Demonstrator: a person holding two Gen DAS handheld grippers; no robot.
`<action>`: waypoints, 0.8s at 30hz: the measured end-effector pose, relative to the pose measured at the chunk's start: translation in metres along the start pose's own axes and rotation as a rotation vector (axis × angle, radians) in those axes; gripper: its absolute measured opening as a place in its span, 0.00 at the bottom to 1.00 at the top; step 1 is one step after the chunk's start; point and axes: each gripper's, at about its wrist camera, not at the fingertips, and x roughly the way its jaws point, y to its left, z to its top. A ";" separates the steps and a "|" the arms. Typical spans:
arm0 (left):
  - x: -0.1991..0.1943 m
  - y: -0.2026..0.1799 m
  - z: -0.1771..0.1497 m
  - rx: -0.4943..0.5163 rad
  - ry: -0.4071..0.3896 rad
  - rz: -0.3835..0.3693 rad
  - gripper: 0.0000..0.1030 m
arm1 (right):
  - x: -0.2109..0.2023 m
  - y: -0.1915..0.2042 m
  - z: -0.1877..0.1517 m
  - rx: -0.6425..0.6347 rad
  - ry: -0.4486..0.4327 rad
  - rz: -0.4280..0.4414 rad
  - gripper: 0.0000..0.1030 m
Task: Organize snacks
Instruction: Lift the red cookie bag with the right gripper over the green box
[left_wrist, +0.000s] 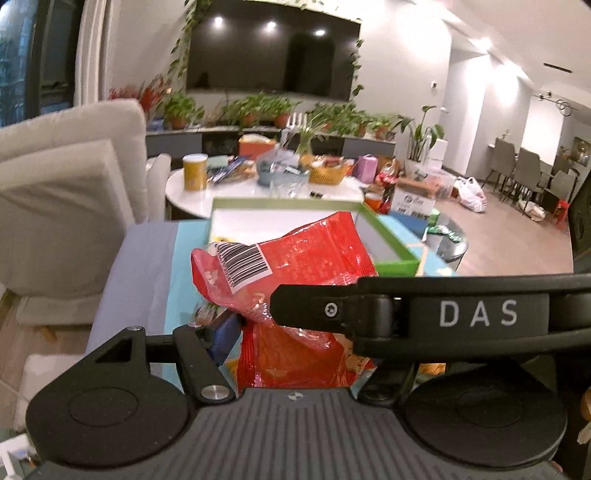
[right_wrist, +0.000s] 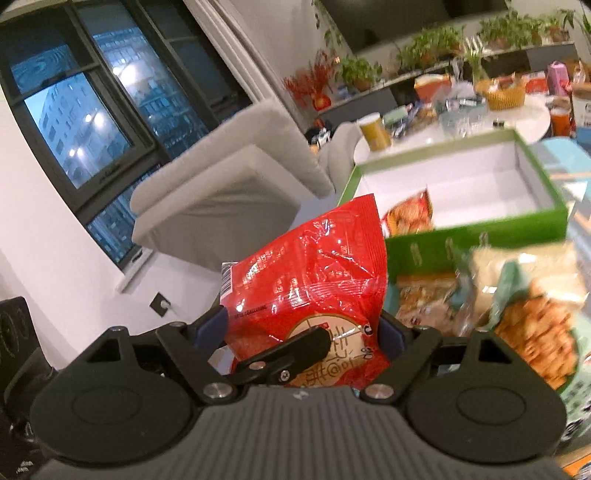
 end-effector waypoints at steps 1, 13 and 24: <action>0.000 -0.003 0.003 0.006 -0.010 -0.006 0.63 | -0.003 -0.002 0.003 0.002 -0.006 0.001 0.61; 0.028 -0.033 0.033 0.080 -0.037 -0.029 0.63 | -0.013 -0.030 0.033 0.044 -0.059 -0.003 0.61; 0.085 -0.062 0.066 0.127 -0.019 -0.061 0.63 | -0.008 -0.076 0.065 0.080 -0.081 -0.015 0.61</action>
